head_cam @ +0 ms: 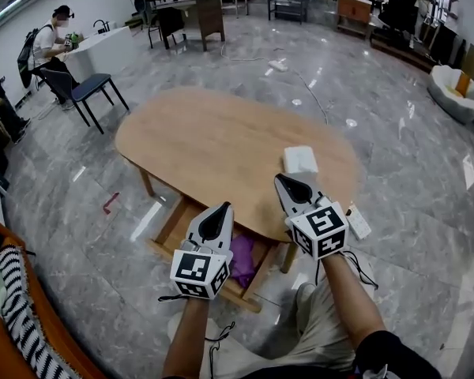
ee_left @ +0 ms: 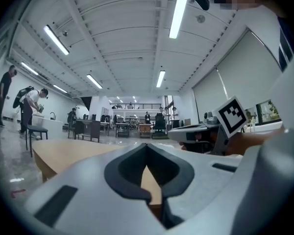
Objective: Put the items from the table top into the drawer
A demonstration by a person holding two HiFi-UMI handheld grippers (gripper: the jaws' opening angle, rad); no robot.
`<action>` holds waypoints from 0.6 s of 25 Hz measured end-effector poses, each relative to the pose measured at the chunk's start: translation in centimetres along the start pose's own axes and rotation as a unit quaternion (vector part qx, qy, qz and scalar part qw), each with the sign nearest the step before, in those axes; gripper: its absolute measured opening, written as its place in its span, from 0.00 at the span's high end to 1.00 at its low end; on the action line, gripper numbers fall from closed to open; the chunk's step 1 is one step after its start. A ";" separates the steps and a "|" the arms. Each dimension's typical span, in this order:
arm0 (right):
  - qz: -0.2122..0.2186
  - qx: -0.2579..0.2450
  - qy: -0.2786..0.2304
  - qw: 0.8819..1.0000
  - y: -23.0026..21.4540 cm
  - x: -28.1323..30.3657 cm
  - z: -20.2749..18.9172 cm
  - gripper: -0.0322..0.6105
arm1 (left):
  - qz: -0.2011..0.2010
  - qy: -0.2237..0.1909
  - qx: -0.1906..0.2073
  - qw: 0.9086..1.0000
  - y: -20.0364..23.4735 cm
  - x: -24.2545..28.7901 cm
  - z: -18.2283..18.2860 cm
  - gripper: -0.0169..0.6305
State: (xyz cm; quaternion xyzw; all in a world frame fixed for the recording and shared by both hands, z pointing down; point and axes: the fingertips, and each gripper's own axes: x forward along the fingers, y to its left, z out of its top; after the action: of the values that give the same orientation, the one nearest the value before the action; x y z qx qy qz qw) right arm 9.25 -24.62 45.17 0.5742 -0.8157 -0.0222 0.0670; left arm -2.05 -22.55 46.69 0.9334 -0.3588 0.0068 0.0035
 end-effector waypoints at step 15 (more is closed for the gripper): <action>-0.013 -0.019 0.026 0.999 -2.9 -1.3 -0.8 0.93 | -0.012 -0.004 0.026 1.000 -1.6 3.7 0.7 0.97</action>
State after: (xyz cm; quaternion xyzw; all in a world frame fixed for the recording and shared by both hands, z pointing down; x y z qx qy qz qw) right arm 12.45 -24.37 45.49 0.5841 -0.8053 -0.0242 0.0986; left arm 1.72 -23.85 46.09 0.9376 -0.3469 0.0128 -0.0220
